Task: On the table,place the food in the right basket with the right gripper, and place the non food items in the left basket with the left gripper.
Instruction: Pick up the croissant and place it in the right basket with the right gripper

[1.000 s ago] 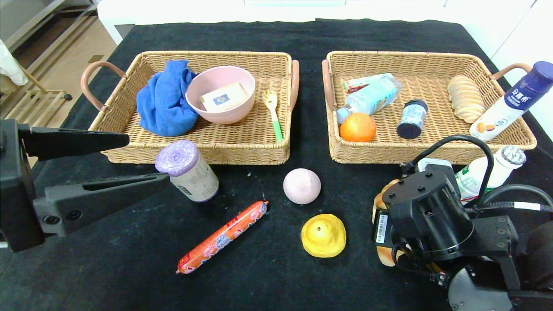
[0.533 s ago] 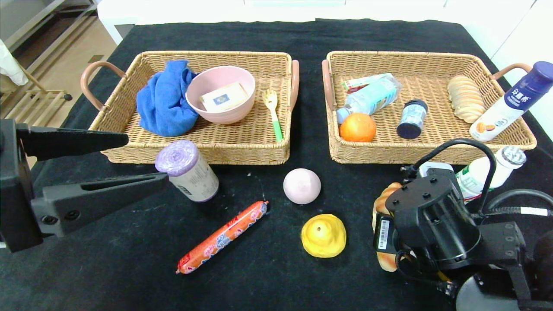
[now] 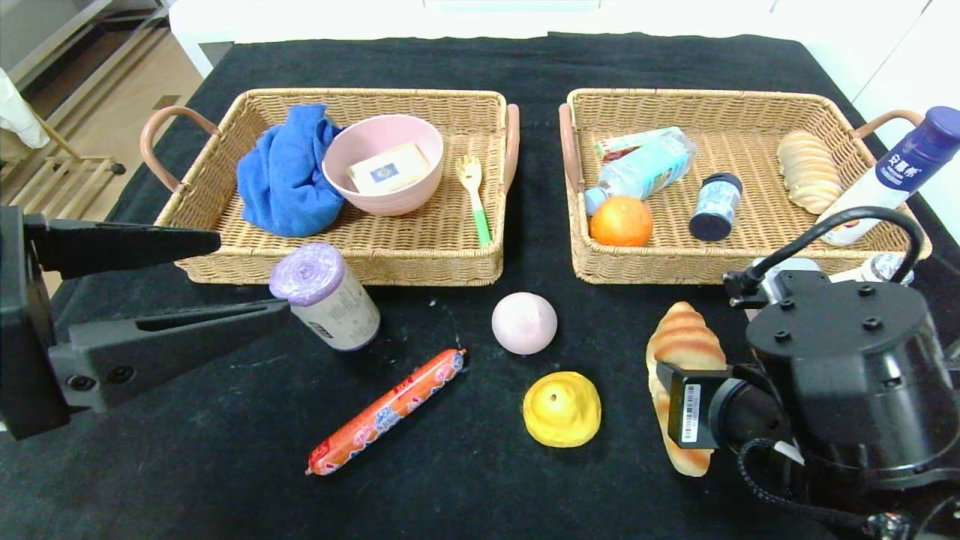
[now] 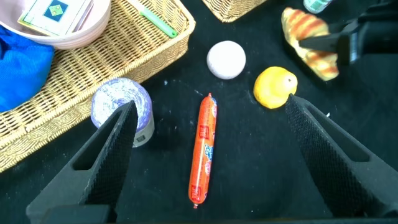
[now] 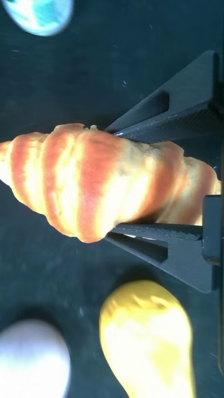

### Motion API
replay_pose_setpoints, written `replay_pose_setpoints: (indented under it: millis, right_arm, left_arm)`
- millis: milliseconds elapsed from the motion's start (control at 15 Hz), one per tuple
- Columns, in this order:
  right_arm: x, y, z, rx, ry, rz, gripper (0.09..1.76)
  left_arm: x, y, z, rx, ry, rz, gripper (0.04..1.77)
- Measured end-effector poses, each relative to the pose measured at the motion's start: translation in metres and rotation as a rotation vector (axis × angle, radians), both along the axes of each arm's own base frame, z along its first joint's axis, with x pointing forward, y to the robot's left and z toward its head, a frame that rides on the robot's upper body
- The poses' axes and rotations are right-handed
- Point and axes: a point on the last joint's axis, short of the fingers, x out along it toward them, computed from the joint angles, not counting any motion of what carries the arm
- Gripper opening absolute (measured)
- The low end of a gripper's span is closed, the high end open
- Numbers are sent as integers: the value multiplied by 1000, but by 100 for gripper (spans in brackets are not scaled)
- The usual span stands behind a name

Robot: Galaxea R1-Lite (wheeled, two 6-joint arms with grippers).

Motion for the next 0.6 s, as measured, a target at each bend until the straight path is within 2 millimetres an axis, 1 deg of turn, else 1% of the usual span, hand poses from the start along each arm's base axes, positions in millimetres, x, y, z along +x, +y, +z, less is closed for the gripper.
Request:
replay_pose_setpoints:
  millis: [333,600]
  right_arm:
    - [-12,-10,27,-17,-69,76,82]
    - [-14,-16,54,-17,-134,126,82]
  left_arm:
    - [0,0,0,0,-1,0,172]
    - [0,0,0,0,0,0,172]
